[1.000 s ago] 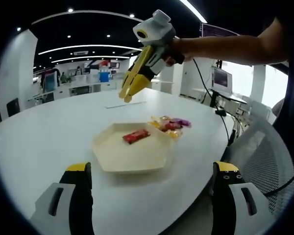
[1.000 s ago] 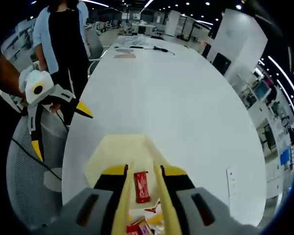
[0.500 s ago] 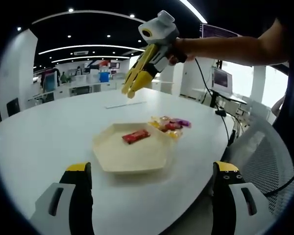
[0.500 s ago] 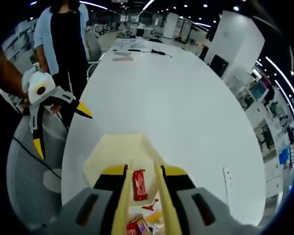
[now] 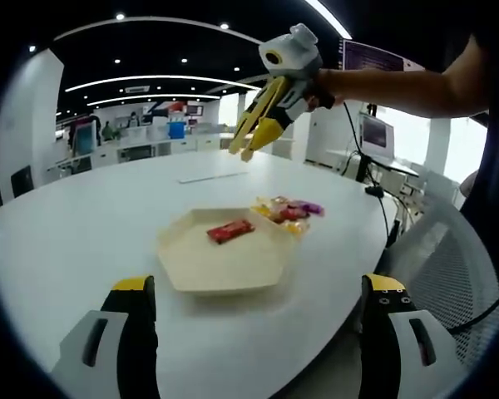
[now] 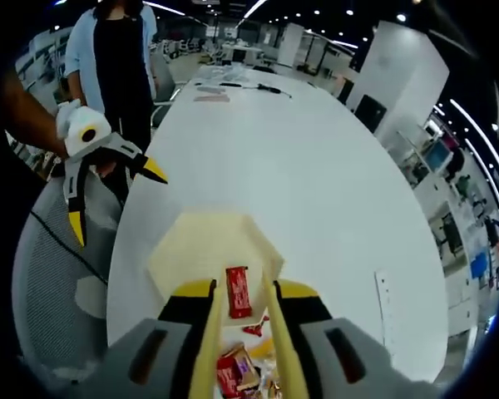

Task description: Place the target food into the container with the food tongs after gripping and lifting it, then release it inside without dropping or visibly crushing the food.

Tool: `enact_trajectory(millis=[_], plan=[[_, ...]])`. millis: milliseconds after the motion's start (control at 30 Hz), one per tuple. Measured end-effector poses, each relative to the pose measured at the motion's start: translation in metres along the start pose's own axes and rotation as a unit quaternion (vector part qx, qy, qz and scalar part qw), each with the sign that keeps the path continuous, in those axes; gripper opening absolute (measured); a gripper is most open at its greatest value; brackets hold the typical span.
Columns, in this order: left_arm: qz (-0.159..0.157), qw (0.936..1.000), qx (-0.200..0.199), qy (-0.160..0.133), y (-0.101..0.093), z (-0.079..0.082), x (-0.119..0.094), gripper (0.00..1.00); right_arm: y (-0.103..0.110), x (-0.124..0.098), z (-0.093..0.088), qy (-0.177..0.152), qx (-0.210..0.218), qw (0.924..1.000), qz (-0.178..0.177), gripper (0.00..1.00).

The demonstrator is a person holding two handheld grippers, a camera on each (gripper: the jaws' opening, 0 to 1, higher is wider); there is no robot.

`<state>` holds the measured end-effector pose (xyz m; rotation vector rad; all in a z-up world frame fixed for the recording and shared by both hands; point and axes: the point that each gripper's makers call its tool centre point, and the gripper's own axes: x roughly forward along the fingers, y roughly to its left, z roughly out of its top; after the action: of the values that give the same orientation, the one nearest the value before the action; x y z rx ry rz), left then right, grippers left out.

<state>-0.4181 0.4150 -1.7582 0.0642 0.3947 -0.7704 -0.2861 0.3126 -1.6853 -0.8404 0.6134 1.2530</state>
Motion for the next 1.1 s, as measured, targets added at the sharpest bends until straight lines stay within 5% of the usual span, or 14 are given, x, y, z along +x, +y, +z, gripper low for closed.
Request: enact_trajectory(millis=[1100], plan=[[0.002,0.9999,0.011,0.001,0.001,0.0,0.001,1.0,0.002,-0.071,-0.127,0.035,0.102,0.993,-0.049,0.27]])
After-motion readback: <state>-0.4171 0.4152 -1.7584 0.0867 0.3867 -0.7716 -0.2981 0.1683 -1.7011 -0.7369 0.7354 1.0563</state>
